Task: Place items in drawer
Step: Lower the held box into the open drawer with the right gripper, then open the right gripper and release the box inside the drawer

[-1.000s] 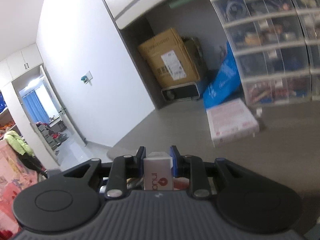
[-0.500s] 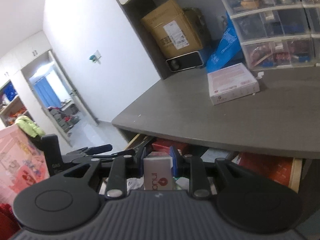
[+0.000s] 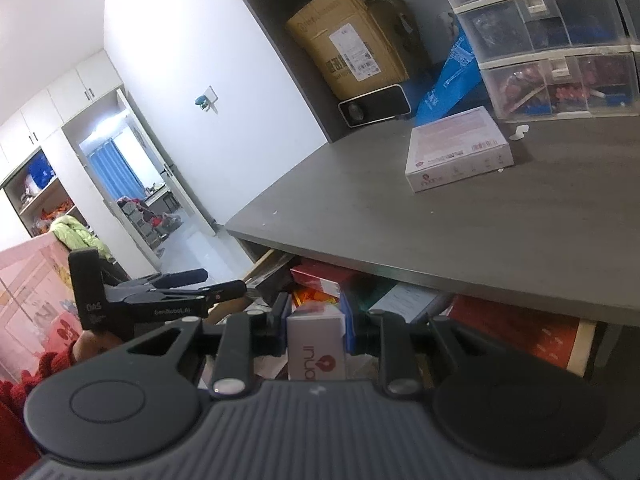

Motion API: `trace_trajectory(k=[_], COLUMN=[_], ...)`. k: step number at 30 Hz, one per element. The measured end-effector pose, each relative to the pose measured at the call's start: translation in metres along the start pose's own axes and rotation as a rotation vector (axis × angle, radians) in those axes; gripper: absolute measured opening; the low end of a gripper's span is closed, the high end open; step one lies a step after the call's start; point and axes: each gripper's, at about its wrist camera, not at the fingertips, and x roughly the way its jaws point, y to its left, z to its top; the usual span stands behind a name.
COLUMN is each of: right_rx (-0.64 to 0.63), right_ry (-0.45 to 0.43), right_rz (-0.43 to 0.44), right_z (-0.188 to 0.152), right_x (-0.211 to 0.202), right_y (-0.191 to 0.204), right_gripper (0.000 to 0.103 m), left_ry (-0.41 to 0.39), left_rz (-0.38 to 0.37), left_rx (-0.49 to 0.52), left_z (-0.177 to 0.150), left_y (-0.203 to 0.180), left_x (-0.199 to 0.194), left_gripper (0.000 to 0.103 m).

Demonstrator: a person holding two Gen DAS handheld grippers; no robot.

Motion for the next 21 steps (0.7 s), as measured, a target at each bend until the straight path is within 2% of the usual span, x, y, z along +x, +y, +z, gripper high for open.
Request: trace_trajectory(k=[14, 21], right_rx=[-0.046, -0.071], right_ry=[0.041, 0.057], right_rz=[0.039, 0.031], right_z=[-0.001, 0.000], right_x=[0.000, 0.003], right_y=[-0.020, -0.020], right_gripper=[0.025, 0.026], left_ry=[0.011, 0.012], left_rz=[-0.001, 0.001], left_rx=[0.004, 0.006], left_z=[0.000, 0.002], left_y=[-0.001, -0.002], left_x=[0.004, 0.005], left_gripper=[0.103, 0.103])
